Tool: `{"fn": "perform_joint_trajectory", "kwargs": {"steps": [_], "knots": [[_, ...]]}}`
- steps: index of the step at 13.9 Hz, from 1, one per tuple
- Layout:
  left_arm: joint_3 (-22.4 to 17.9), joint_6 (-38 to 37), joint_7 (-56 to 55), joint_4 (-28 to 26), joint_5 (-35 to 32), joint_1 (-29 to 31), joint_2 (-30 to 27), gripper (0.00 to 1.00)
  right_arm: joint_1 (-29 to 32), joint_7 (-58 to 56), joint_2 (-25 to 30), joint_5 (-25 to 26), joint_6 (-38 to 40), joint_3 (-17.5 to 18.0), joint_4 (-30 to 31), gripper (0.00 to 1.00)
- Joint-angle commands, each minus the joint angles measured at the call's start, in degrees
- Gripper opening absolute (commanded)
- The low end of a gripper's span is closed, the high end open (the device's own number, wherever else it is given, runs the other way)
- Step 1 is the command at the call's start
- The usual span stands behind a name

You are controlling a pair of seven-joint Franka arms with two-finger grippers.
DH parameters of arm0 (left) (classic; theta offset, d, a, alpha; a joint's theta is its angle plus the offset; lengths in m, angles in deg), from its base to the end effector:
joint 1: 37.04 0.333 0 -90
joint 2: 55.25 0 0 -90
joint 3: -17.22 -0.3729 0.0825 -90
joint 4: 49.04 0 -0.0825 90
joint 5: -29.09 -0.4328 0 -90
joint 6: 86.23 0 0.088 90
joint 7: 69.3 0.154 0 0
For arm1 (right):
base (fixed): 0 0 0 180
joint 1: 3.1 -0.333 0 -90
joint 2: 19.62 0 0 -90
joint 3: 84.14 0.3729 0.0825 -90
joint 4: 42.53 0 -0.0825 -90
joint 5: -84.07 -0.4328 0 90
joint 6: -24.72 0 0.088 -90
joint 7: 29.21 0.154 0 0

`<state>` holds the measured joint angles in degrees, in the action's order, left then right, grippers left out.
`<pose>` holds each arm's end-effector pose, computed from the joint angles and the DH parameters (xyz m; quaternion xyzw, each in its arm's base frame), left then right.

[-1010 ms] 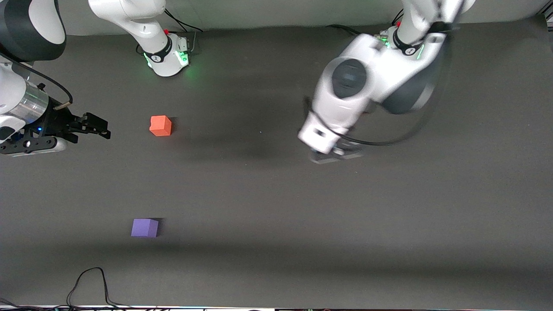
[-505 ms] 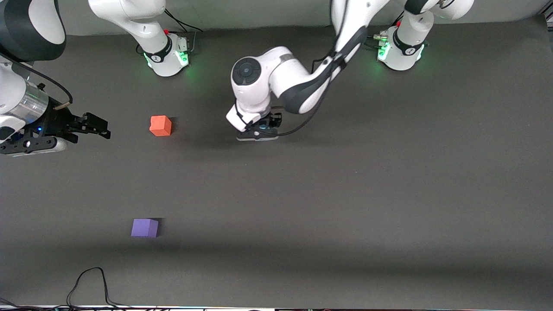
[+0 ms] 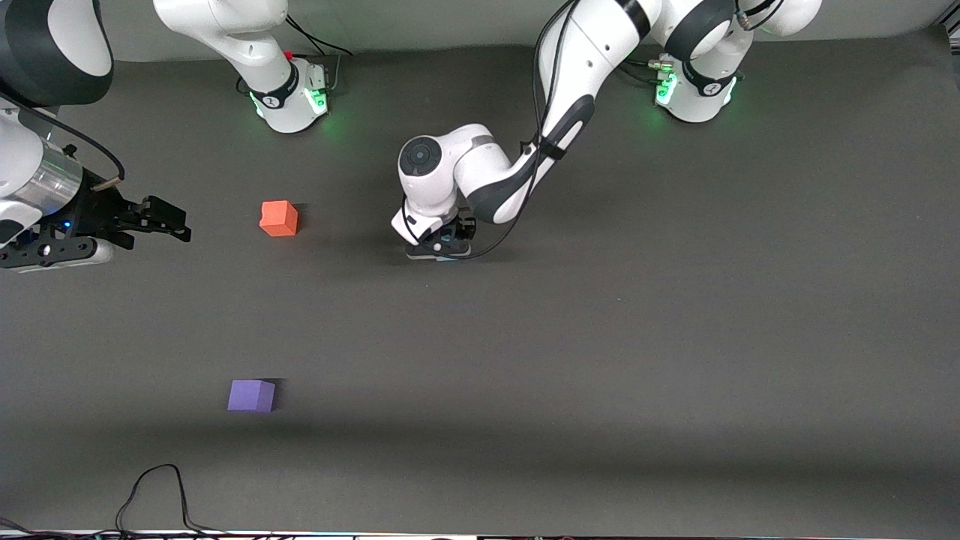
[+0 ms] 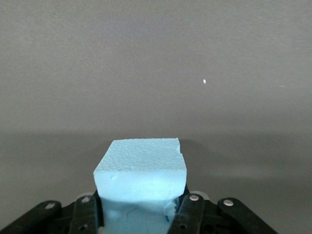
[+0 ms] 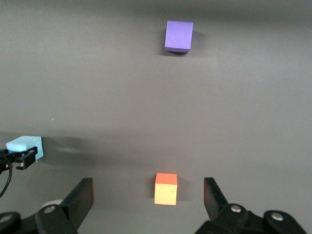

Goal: Place blue block between orange and purple blocks
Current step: 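Lift and carry the blue cube toward the table's middle with the left gripper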

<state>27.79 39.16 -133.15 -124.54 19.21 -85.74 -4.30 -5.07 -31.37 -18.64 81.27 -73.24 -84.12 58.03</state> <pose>0.4597 -0.6863 0.1652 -0.9997 -0.0232 0.0019 0.0005 0.5996 0.0277 0.5603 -0.9991 -0.0325 0.0141 0.0242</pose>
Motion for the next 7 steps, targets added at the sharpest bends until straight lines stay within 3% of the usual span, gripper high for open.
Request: {"fn": "perform_joint_trajectory", "kwargs": {"steps": [1,2,3,4,7], "knots": [[-1.1,0.6,-2.6,2.4,-1.7,-1.3,2.3,0.23,0.0,-1.0,-0.8,-1.1,0.8,-0.1,-1.6,1.0],[-1.1,0.6,-2.3,2.3,-1.9,-1.2,2.6,0.4,0.1,-1.0,-0.8,-1.1,0.8,-0.1,-1.6,1.0],[-1.1,0.4,-2.1,2.3,-2.7,-1.1,2.4,0.8,0.0,-1.1,-0.7,-1.1,0.8,-0.1,-1.6,1.0],[-1.1,-0.3,-2.0,2.3,-2.9,-1.0,2.0,1.0,0.0,-1.1,-0.7,-1.1,0.8,-0.1,-1.6,1.0],[-1.0,-3.0,-1.8,2.5,-2.7,0.3,-0.7,1.0,0.0,-1.1,-0.7,-1.1,0.8,0.0,-1.6,1.0]]}}
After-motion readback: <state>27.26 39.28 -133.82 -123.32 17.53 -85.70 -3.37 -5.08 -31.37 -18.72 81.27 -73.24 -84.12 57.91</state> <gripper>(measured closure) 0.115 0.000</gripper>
